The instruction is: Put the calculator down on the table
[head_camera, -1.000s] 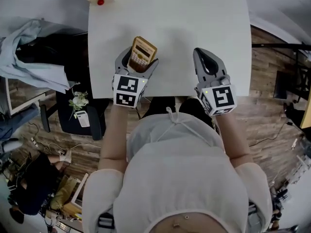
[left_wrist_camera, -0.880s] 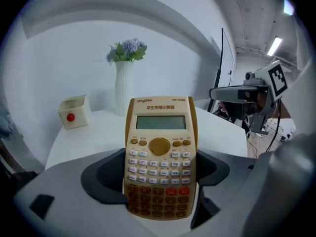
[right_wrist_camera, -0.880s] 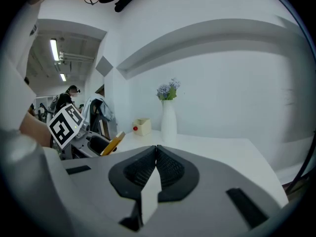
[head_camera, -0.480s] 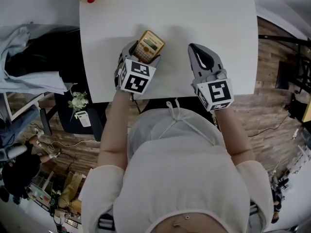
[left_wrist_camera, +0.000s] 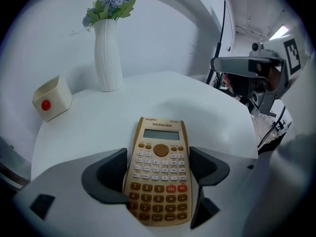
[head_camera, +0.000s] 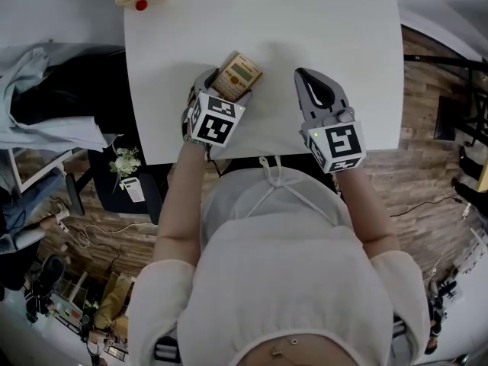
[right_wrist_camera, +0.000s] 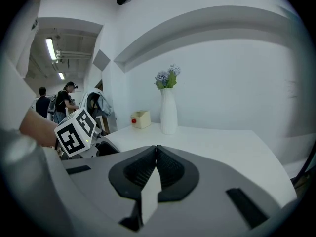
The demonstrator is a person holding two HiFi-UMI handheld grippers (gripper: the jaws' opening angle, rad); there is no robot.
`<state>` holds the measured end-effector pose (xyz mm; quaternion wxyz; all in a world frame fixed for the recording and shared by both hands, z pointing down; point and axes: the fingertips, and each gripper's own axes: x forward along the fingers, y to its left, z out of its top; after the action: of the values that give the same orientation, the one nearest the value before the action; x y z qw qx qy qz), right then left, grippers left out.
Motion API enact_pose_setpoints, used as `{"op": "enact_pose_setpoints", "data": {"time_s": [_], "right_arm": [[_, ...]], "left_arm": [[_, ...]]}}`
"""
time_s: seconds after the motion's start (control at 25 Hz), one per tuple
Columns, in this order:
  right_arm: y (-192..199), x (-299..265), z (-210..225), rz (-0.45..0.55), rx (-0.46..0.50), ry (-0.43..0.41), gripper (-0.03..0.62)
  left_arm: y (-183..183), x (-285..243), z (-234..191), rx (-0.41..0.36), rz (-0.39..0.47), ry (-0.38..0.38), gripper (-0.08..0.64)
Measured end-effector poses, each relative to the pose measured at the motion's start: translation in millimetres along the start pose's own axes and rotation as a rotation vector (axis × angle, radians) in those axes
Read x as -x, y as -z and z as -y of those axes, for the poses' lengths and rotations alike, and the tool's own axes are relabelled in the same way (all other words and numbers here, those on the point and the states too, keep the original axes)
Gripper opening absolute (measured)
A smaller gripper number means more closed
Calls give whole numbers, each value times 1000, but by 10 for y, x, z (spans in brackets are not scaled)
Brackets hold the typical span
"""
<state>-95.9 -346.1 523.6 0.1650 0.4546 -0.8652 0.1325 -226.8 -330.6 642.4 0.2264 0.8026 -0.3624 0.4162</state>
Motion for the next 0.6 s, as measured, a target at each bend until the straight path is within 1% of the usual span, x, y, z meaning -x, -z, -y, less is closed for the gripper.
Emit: {"op": "enact_pose_setpoints", "data": {"time_s": [0.12,0.24,0.36,0.52,0.56,0.6], "right_arm": [[-20,22,11,5,-3,6,6],[-59,63,8,13,2,10,6],[-121,118,-3,23,13,12,6],[-245,236,-29,50,35,18,6],[-288,271,-35,60,40,20,6],[-335,308,-40,71,45,22,6]], "left_arm": [[-1,5,2,-5,13,-8,410],[-65,63,31,4,65,-8,410],[-231,233,61,6,159,-18,410],[-517,587,122,-17,315,-38,404],[-593,693,129,-17,357,-48,387],[-669,809,125,-16,399,-68,344]]}}
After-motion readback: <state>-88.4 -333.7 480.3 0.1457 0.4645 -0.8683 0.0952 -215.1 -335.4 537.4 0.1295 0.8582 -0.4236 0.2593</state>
